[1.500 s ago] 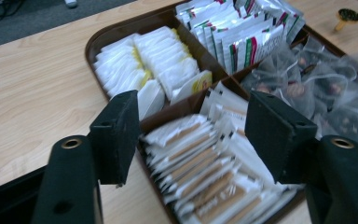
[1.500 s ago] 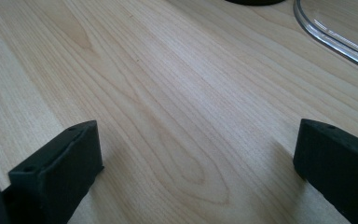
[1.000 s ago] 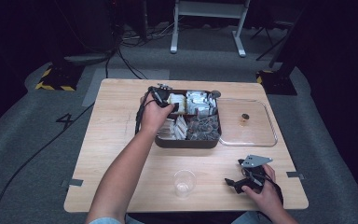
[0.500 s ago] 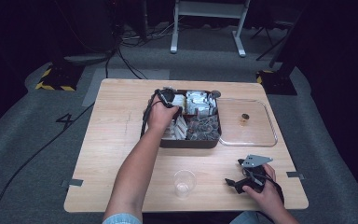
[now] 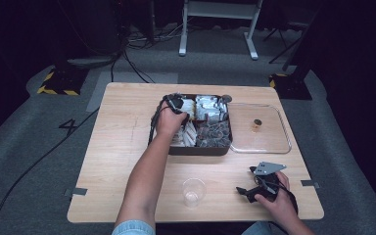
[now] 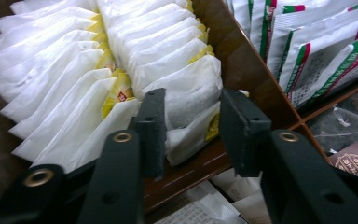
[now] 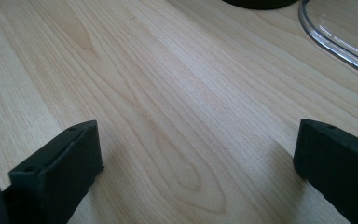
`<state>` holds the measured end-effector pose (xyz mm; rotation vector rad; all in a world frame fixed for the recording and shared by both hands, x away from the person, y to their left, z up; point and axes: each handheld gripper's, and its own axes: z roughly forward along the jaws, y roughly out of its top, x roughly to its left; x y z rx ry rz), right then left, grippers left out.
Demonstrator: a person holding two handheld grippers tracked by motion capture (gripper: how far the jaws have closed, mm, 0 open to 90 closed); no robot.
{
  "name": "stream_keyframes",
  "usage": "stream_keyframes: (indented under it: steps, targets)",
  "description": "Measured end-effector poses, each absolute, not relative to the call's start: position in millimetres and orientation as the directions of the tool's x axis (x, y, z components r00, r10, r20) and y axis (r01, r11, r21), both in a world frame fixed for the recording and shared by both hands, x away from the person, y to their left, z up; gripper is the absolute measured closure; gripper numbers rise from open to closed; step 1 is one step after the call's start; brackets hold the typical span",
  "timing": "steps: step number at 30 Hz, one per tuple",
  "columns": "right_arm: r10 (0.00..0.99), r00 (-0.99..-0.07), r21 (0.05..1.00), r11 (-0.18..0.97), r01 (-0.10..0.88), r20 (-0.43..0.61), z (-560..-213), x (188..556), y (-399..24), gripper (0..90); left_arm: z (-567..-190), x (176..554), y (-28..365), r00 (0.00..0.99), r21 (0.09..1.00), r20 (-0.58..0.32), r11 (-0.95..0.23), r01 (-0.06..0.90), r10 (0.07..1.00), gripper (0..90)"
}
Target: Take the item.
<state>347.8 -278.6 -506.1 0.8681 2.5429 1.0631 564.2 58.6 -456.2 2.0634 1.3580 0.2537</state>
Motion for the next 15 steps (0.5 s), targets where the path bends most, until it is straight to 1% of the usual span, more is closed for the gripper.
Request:
stream_keyframes:
  steps: [1, 2, 3, 4, 5, 7, 10, 15]
  targets:
    - [0.612, -0.791, 0.713, 0.556, 0.427, -0.003, -506.2, 348.1, -278.5, 1.1, -456.1, 564.7, 57.7, 0.458, 0.607, -0.181, -0.267, 0.748, 0.870, 68.8]
    - [0.612, -0.791, 0.713, 0.556, 0.427, -0.003, -506.2, 348.1, -278.5, 1.1, -456.1, 564.7, 57.7, 0.458, 0.607, -0.181, -0.267, 0.748, 0.870, 70.7]
    - [0.613, -0.790, 0.713, 0.555, 0.428, -0.002, -506.2, 348.2, -278.4, 1.1, -456.3, 565.3, 57.4, 0.471, 0.607, -0.181, -0.279, 0.744, 0.863, 70.7]
    - [0.613, -0.790, 0.713, 0.555, 0.429, -0.002, -506.2, 348.3, -278.3, 1.1, -456.5, 565.8, 56.6, 0.486, 0.608, -0.178, -0.293, 0.738, 0.856, 73.4]
    - [0.613, -0.790, 0.714, 0.555, 0.427, -0.005, -506.2, 348.5, -278.4, 1.1, -456.2, 566.0, 55.3, 0.502, 0.605, -0.162, -0.316, 0.731, 0.850, 81.2]
    - [0.613, -0.790, 0.714, 0.555, 0.427, -0.004, -506.2, 348.5, -278.4, 1.1, -456.1, 565.9, 54.6, 0.508, 0.603, -0.158, -0.325, 0.729, 0.847, 87.6]
    - [0.613, -0.790, 0.714, 0.555, 0.427, -0.004, -506.2, 348.6, -278.3, 1.1, -455.4, 565.7, 52.7, 0.528, 0.604, -0.143, -0.349, 0.717, 0.837, 89.9]
    - [0.613, -0.790, 0.713, 0.556, 0.427, -0.005, -506.2, 348.6, -278.4, 1.1, -448.8, 565.2, 53.5, 0.545, 0.622, -0.123, -0.363, 0.694, 0.830, 90.0]
